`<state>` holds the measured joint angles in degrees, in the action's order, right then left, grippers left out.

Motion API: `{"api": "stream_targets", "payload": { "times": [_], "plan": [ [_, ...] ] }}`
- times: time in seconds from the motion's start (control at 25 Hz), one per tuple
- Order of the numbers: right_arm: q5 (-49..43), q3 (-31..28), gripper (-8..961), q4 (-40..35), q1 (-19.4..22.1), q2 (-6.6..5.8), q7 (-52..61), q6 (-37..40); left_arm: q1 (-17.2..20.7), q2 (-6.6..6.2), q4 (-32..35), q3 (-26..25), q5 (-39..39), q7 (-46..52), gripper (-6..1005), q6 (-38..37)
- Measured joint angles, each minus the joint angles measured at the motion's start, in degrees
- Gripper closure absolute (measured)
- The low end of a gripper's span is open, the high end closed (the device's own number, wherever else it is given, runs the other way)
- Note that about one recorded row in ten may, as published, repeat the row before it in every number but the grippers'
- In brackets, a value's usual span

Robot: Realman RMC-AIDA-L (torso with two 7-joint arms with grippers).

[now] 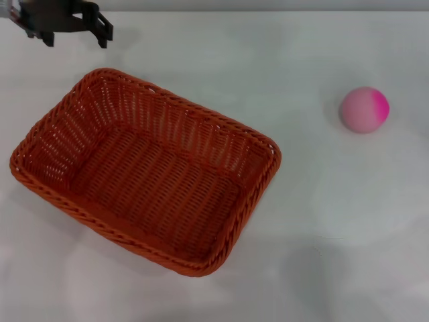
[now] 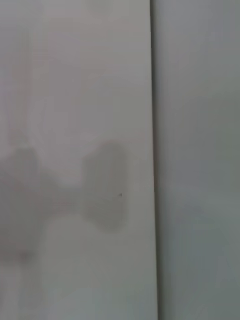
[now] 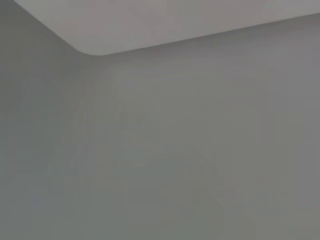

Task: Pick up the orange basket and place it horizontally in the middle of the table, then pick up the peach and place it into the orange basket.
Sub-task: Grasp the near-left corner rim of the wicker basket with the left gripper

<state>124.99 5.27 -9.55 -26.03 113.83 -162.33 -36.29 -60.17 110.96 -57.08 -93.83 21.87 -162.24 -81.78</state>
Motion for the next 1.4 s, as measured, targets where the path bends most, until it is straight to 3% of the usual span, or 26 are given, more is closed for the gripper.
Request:
{"api": "stream_targets", "payload": {
  "times": [0.4,0.96,1.4],
  "plan": [
    [0.0,0.0,97,-0.1,0.2,-0.08,0.0,0.2,0.4,1.76,-3.5,1.5,0.1,0.0,147,-3.9],
    [0.0,-0.1,97,-0.1,0.5,-0.41,0.0,0.2,2.5,2.68,-6.8,2.6,0.2,0.0,166,-12.1],
    [0.0,-0.1,97,-0.1,-0.2,-0.64,0.0,1.5,4.3,1.21,-7.2,2.8,1.0,0.0,180,-15.7]
  ]
}}
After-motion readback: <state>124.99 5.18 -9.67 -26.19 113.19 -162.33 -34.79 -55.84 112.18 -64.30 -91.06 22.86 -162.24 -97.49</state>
